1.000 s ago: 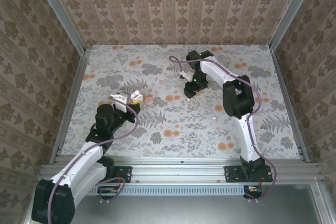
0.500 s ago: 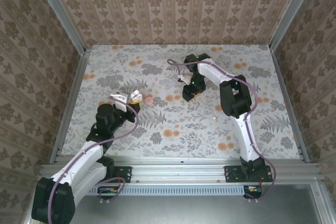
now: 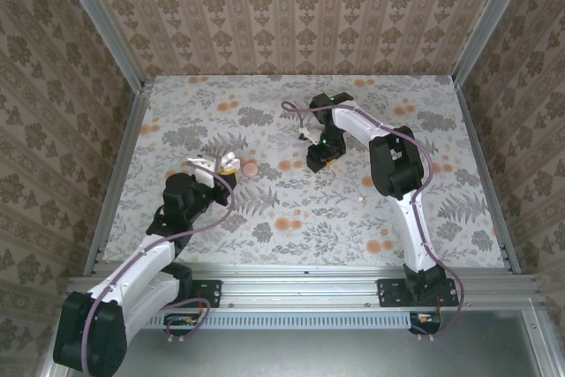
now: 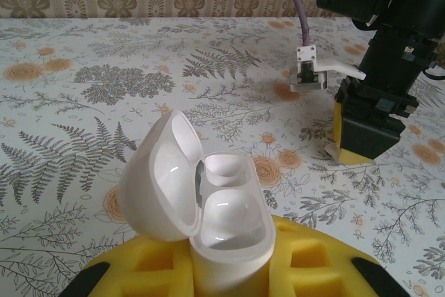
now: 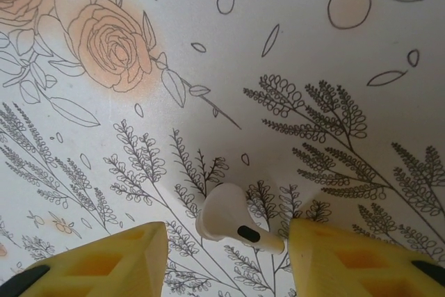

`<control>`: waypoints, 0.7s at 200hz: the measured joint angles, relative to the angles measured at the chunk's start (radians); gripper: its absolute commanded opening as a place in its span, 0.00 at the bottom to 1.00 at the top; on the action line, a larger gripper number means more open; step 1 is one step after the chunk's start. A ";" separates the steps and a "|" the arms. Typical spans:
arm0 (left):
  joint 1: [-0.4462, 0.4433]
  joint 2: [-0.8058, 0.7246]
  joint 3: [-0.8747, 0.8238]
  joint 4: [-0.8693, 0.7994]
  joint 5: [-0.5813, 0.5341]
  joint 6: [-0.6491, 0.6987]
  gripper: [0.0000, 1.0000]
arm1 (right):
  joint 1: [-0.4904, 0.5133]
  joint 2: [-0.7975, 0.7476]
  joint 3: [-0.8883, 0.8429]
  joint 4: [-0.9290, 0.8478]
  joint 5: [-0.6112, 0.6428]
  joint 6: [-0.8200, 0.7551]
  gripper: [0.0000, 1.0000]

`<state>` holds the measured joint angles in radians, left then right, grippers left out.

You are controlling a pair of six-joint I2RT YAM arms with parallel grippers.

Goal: Insert wireless bluetooth earbuds into charging case

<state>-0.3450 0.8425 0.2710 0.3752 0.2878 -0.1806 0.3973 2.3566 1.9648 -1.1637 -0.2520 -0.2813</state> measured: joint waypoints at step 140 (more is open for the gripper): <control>0.000 0.000 0.018 0.000 0.003 0.000 0.10 | 0.023 -0.108 -0.151 0.042 -0.101 0.284 0.49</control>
<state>-0.3450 0.8425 0.2886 0.3748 0.2909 -0.1806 0.4198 2.2490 1.8141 -1.1217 -0.3534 0.0025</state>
